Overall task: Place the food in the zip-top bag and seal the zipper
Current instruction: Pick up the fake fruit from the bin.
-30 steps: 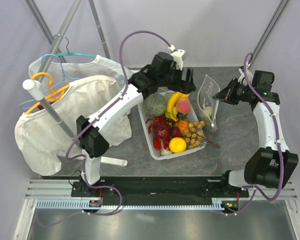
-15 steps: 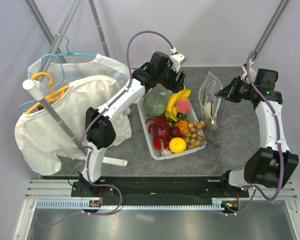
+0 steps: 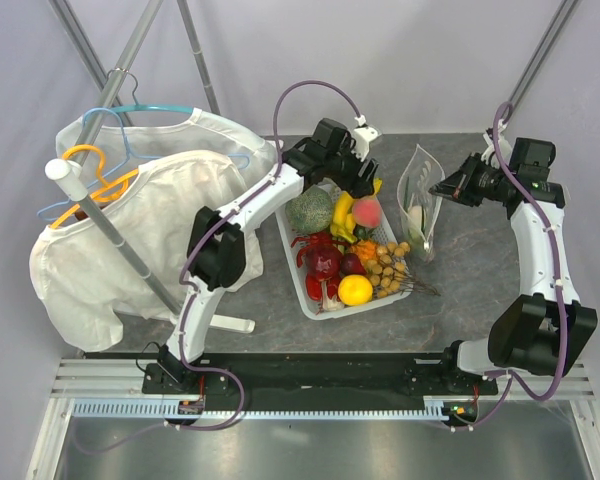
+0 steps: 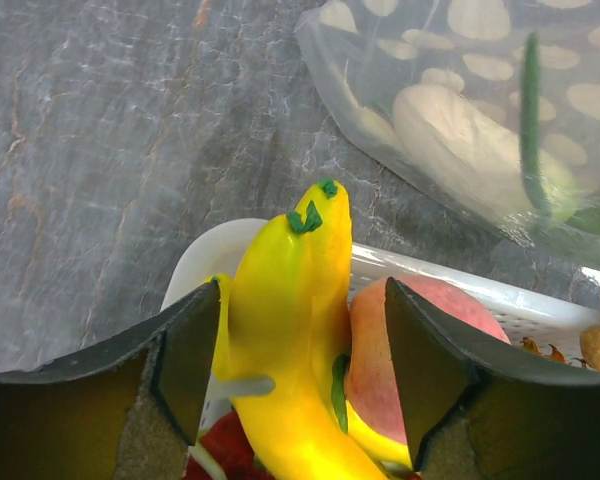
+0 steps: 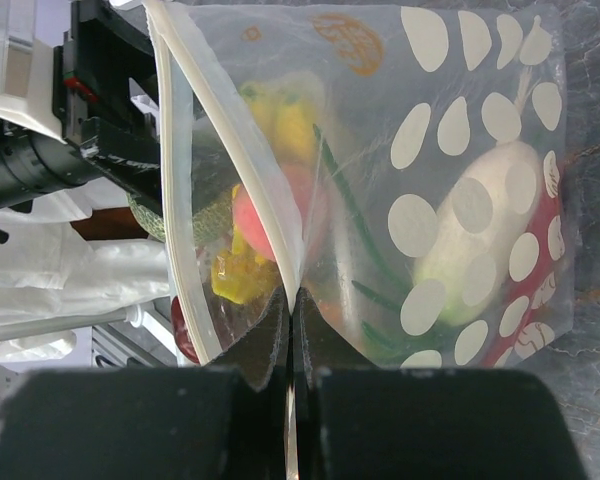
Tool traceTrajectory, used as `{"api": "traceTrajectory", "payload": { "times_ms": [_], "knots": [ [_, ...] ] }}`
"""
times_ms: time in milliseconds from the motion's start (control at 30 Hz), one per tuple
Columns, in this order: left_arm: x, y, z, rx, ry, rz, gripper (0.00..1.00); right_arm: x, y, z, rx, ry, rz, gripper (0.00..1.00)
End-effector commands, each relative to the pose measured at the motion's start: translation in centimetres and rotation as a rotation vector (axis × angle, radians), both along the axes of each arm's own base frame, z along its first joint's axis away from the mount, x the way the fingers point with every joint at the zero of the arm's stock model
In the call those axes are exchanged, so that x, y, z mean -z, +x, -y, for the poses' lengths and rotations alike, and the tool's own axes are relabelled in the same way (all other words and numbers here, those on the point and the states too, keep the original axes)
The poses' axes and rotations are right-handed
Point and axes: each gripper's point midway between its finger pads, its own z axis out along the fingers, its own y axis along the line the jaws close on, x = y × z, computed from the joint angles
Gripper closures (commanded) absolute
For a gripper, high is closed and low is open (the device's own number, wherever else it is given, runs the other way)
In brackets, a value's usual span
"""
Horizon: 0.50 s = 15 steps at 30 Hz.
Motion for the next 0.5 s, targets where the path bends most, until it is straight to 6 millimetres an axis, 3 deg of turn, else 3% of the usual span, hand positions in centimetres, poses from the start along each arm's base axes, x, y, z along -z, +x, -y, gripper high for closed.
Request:
{"api": "traceTrajectory", "payload": {
  "times_ms": [0,100,233,400,467],
  "knots": [
    [-1.4,1.1,1.6,0.07,-0.067,0.084,0.28,-1.1,0.3,-0.1,-0.023,-0.005,0.036,1.0],
    [-1.0,1.3,1.7,0.071,-0.078,0.074,0.37,-1.3,0.3,-0.1,-0.028,-0.009,0.041,1.0],
    [-2.4,1.1,1.7,0.086,-0.099,0.093,0.51,-1.4,0.2,-0.1,-0.031,-0.018,0.044,1.0],
    [-7.1,0.1,1.0,0.107,-0.133,0.174,0.67,-0.8,0.0,-0.1,-0.044,-0.019,0.03,1.0],
    [-7.7,0.0,0.6,0.102,-0.133,0.196,0.7,-0.6,-0.2,-0.2,-0.048,-0.02,0.026,1.0]
  ]
}}
